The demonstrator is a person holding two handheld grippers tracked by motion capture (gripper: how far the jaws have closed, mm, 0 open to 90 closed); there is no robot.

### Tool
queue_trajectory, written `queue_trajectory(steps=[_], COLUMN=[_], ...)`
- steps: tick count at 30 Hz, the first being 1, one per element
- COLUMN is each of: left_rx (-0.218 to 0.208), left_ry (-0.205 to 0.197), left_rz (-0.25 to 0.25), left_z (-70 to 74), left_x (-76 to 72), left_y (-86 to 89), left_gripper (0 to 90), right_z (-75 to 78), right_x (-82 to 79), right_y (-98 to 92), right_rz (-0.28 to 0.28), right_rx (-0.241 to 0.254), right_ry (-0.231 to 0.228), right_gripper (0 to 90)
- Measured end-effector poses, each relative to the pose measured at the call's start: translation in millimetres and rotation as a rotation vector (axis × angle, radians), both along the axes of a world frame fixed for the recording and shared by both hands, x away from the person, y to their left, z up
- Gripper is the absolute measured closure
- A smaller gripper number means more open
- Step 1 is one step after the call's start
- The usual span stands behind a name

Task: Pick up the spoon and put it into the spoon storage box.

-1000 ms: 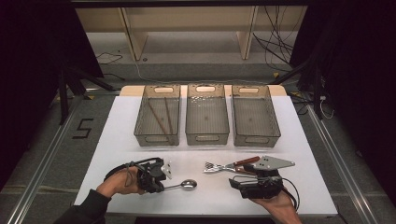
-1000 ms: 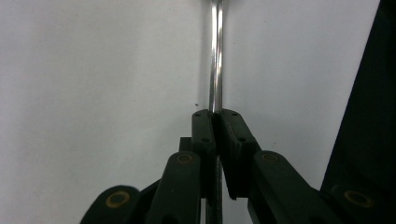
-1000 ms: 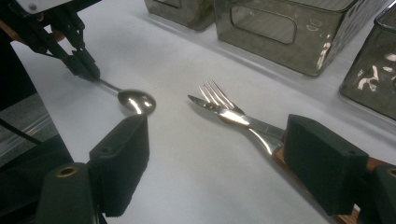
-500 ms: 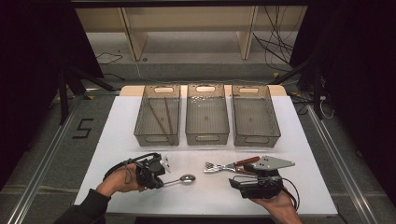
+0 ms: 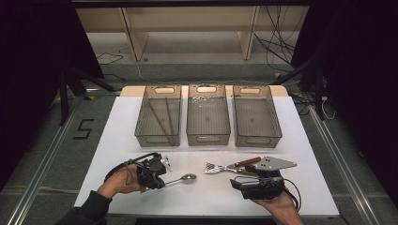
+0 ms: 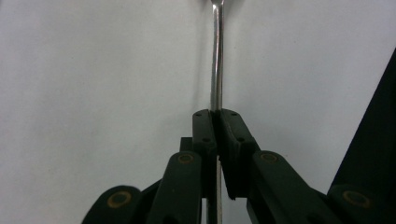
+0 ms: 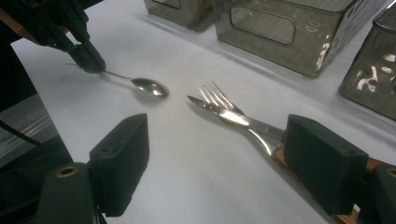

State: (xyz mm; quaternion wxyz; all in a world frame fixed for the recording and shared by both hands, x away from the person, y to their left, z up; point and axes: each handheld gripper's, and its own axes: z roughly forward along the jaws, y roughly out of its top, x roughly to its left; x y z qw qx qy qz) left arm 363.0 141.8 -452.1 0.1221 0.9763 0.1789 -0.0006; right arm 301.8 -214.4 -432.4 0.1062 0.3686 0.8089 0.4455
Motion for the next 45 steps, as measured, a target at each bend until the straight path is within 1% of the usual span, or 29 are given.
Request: queue_trajectory(steps=[1, 2, 3, 4, 5, 6, 8, 10, 13, 14, 15, 18, 24, 28, 29, 33, 34, 36, 39, 42, 43, 44, 45], left_rx=[0.0, -0.001, -0.017, -0.01, 0.01, 0.013, 0.01, 0.003, -0.011, -0.008, -0.023, -0.039, -0.093, -0.149, -0.16, -0.187, -0.207, -0.235, -0.254, -0.273, -0.283, -0.283, -0.289], left_ry=[0.002, -0.013, -0.009, 0.005, 0.013, 0.006, 0.005, -0.015, -0.022, -0.025, -0.029, -0.039, -0.06, -0.079, -0.078, -0.101, -0.105, -0.112, -0.126, -0.13, -0.137, -0.137, -0.136], left_rz=[0.004, 0.021, 0.037, 0.03, 0.002, -0.005, -0.009, 0.001, 0.015, 0.009, 0.025, 0.041, 0.082, 0.131, 0.138, 0.167, 0.181, 0.195, 0.21, 0.225, 0.235, 0.235, 0.241], left_z=[0.3, 0.7, 0.3, -0.2, -0.9, -1.7, -0.6, 1.8, 6.9, 9.4, 11.0, 18.2, 32.3, 43.0, 45.3, 54.6, 56.7, 61.6, 68.8, 74.3, 78.3, 78.3, 80.7], left_x=[0.3, 1.0, 1.0, 1.4, 1.2, -0.7, -0.9, -1.3, -0.9, 0.0, -0.1, 3.0, 9.4, 16.9, 19.0, 27.2, 29.2, 33.8, 41.9, 48.5, 53.2, 53.2, 56.2], left_y=[0.2, 0.5, 0.8, 0.9, 0.3, -1.9, -2.3, -3.3, -3.7, -3.6, -4.0, -4.4, -9.2, -12.4, -13.4, -17.6, -18.6, -20.3, -24.6, -28.9, -32.4, -32.4, -34.2], left_gripper=[89.1, 89.1, 89.3, 89.3, 89.3, 89.3, 89.3, 89.4, 89.4, 89.4, 89.4, 89.4, 89.4, 89.4, 89.4, 89.4, 89.4, 89.3, 89.4, 89.3, 89.4, 89.4, 89.4], right_z=[0.0, 0.0, 0.0, 0.0, 0.0, 0.0, 0.0, -0.1, 0.0, 0.0, 0.1, 0.3, 0.2, 0.3, 0.4, 0.1, 0.0, -0.2, -0.1, -0.2, -0.3, -0.3, -0.5], right_x=[-0.1, -0.1, 0.0, 0.0, 0.1, 0.1, 0.1, 0.3, 0.2, 0.2, 0.3, 0.2, 0.3, 0.2, 0.0, 0.0, 0.1, 0.3, 0.2, 0.1, 0.2, 0.2, 0.1], right_y=[0.2, 0.2, 0.2, 0.2, 0.1, 0.1, 0.1, 0.0, 0.0, -0.1, -0.1, -0.4, -0.4, -0.4, -0.4, -0.5, -0.6, -0.9, -0.8, -0.3, -0.2, -0.2, -0.2], right_rz=[0.001, 0.001, 0.001, 0.0, 0.001, 0.001, 0.001, 0.0, 0.0, 0.0, 0.0, -0.001, 0.0, 0.0, 0.001, 0.002, 0.001, 0.001, 0.002, 0.003, 0.003, 0.003, 0.003], right_rx=[0.0, 0.0, 0.0, 0.0, 0.001, 0.0, 0.0, 0.001, 0.001, 0.0, 0.0, 0.0, 0.003, 0.002, 0.001, 0.004, 0.004, 0.005, 0.004, 0.002, 0.003, 0.003, 0.003], right_ry=[0.0, 0.0, 0.0, 0.001, 0.001, 0.001, 0.001, 0.002, 0.003, 0.002, 0.002, 0.001, 0.001, 0.0, 0.001, -0.001, -0.001, -0.002, -0.002, 0.001, 0.001, 0.001, 0.001], right_gripper=[23.6, 23.6, 23.6, 23.6, 23.6, 23.6, 23.6, 23.7, 23.6, 23.6, 23.7, 23.6, 23.7, 23.6, 23.7, 23.6, 23.7, 23.6, 23.6, 23.6, 23.6, 23.6, 23.6])
